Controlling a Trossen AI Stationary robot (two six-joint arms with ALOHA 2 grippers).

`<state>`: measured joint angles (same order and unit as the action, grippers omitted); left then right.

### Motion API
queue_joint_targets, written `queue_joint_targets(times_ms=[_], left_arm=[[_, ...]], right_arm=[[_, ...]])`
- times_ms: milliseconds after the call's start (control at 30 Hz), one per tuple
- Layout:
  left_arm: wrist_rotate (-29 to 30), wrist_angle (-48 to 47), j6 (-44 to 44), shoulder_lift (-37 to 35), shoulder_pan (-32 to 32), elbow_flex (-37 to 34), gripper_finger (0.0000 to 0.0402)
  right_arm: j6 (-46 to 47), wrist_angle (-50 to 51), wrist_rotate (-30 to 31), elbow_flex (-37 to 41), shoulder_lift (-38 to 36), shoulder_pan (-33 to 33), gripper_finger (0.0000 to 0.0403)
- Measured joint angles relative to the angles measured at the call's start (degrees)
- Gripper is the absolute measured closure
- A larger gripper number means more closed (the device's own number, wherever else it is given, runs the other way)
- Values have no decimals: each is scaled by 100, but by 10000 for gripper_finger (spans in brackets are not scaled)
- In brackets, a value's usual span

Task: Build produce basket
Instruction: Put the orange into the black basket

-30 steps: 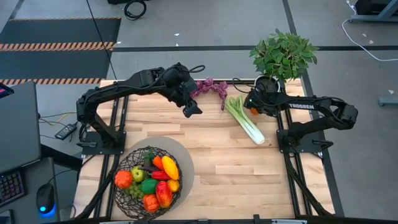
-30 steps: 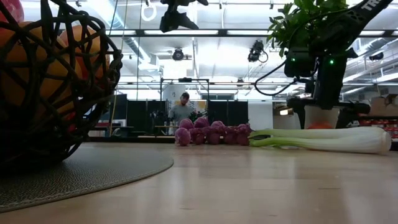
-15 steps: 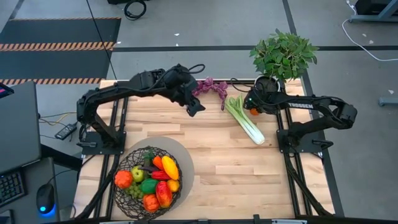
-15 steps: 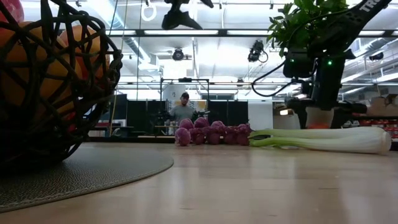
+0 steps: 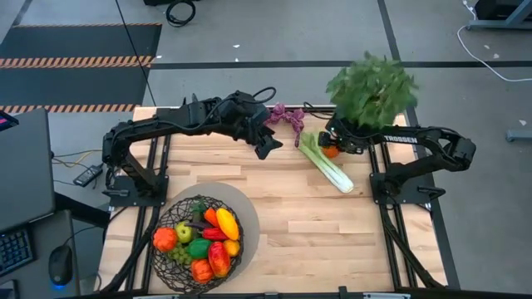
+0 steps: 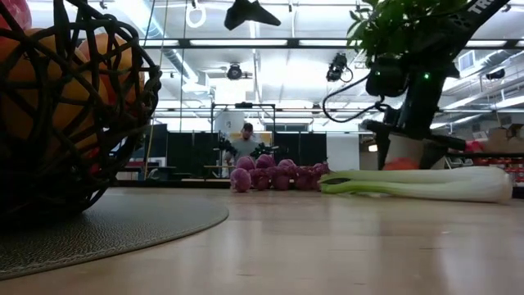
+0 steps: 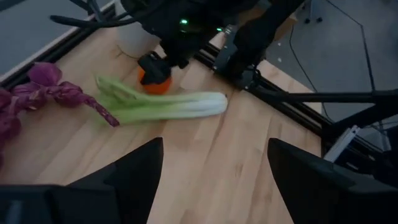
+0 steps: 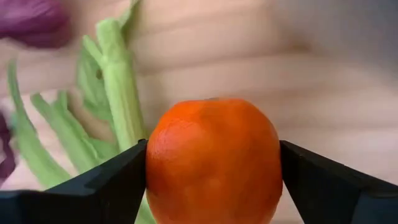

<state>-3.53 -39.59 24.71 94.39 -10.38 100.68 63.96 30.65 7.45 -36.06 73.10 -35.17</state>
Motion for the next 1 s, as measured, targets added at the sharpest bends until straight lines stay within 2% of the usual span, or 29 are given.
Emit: queue_joint_targets(times_ms=[267, 700, 1000], left_arm=[[148, 4, -490, 0, -201, 0, 109], [140, 5, -743, 0, -265, 0, 109], [141, 612, -1677, -15, -268, 0, 109]], right_arm=[[-548, -159, -1372, -455, -20, 67, 59], [-717, -293, -1751, -1452, -43, 439, 59], [-955, -1086, -2716, -2512, -50, 578, 59]])
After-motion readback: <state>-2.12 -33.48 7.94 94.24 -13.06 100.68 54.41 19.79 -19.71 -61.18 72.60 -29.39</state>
